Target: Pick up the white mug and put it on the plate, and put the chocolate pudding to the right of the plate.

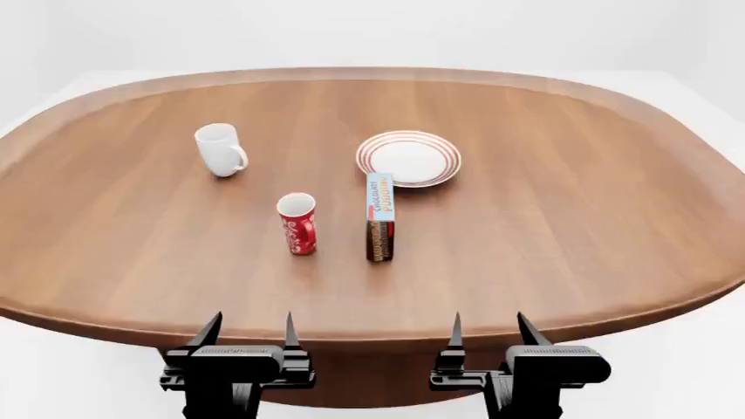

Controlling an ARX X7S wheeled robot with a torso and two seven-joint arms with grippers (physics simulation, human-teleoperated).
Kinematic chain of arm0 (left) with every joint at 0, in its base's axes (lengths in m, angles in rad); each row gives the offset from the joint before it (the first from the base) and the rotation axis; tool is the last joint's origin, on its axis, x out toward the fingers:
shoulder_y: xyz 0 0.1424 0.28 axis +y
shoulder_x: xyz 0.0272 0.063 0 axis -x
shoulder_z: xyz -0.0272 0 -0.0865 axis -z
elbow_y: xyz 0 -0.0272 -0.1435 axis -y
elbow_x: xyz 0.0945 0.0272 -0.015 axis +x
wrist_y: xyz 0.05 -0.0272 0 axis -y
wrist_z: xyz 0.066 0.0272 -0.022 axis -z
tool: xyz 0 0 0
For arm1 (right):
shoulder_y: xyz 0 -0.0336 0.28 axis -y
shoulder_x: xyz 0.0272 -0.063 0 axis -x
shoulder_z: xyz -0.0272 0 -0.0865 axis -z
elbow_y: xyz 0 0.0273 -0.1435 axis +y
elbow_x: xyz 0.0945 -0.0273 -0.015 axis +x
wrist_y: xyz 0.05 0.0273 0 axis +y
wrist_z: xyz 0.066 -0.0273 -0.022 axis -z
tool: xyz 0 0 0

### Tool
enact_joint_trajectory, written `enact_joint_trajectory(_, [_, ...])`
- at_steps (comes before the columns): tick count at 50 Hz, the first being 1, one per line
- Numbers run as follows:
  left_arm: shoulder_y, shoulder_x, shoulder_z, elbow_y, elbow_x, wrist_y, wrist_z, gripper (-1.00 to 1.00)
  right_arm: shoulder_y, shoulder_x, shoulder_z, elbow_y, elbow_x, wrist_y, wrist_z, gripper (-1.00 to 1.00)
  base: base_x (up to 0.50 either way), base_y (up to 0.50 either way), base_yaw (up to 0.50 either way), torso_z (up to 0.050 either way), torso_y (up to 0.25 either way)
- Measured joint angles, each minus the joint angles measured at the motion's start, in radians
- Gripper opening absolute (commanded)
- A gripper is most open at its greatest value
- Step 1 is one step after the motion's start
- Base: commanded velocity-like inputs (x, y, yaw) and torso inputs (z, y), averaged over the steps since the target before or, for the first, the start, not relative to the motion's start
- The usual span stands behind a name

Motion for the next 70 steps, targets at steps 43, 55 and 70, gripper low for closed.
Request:
enact_joint_trajectory(43, [0.013, -0.092, 0.026, 0.163, -0.057, 0.061, -0.144, 1.0, -0.005, 0.095, -0.013, -0.189, 0.133, 0.051, 0.117, 1.0, 0.0, 0.0, 0.0, 0.0, 0.0])
enact_joint_trajectory(55, [0.017, -0.148, -0.088, 0.429, -0.048, 0.099, -0.226, 1.0, 0.016, 0.161, 0.125, -0.456, 0.231, 0.081, 0.167, 1.0, 0.0, 0.0, 0.0, 0.0, 0.0])
enact_joint_trajectory(70, [0.004, -0.218, -0.278, 0.624, -0.048, 0.192, -0.311, 1.0, 0.032, 0.21, 0.303, -0.688, 0.3, 0.012, 0.228, 1.0, 0.0, 0.0, 0.0, 0.0, 0.0])
